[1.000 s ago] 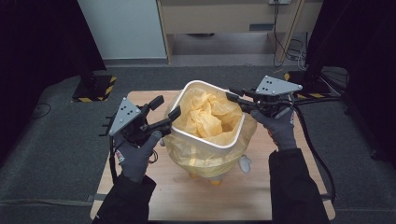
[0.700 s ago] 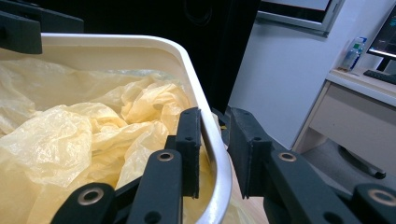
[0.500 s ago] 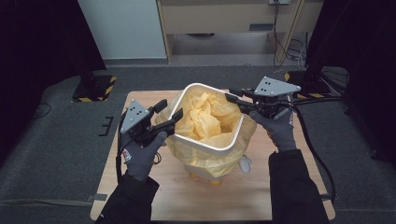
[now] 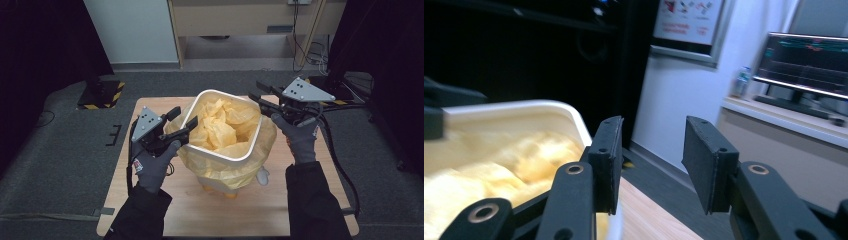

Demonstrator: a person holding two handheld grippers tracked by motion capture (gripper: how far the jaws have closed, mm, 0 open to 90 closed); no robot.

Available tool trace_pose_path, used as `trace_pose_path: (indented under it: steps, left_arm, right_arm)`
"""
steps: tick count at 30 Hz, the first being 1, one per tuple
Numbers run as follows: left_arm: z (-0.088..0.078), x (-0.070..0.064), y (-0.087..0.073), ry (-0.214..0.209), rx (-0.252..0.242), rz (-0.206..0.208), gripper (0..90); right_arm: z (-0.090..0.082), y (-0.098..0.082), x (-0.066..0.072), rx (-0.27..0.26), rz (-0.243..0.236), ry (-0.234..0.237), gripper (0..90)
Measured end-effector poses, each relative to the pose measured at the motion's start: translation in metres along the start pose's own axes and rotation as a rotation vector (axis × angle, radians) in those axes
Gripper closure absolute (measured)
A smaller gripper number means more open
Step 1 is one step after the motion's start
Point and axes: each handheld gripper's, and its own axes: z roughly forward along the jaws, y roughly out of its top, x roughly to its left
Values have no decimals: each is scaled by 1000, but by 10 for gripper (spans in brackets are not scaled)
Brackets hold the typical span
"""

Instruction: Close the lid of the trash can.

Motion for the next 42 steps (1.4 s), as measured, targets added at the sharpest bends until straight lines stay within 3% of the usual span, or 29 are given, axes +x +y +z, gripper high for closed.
trace_pose_path:
  steps: [2,10,14,18,22,25,27,29,33,36,42]
  left_arm:
    - [0,1,-2,0,2,-3,350]
    - [2,1,-4,-1,-6,-11,350]
    - [4,1,-9,7,2,-12,351]
    - [5,3,-12,-7,-23,-34,350]
    - [5,2,-12,-4,-21,-27,350]
    - [3,2,-11,-8,-17,-17,344]
    - [-4,6,-10,-27,-41,-32,330]
    - [-14,11,-7,-45,-99,-68,318]
    - [-39,23,-5,-24,-145,-73,310]
    - [-52,33,-12,-2,-131,-66,305]
    - [-63,58,-47,53,-45,-106,305]
  right_arm:
    - [4,-5,4,21,-16,-5,596]
    - [7,-17,6,-13,7,-10,646]
    - [9,-23,8,15,-1,-7,708]
    - [10,-32,7,-8,61,11,740]
    - [9,-34,7,-15,73,9,745]
    - [8,-34,9,-22,81,-4,690]
    - [5,-32,7,-15,75,-29,621]
    - [-1,-31,4,-27,96,-45,585]
    - [-21,-34,-10,-92,172,-96,521]
    - [-37,-43,-20,-102,222,-152,484]
    - [-62,-73,-33,-33,280,-242,391]
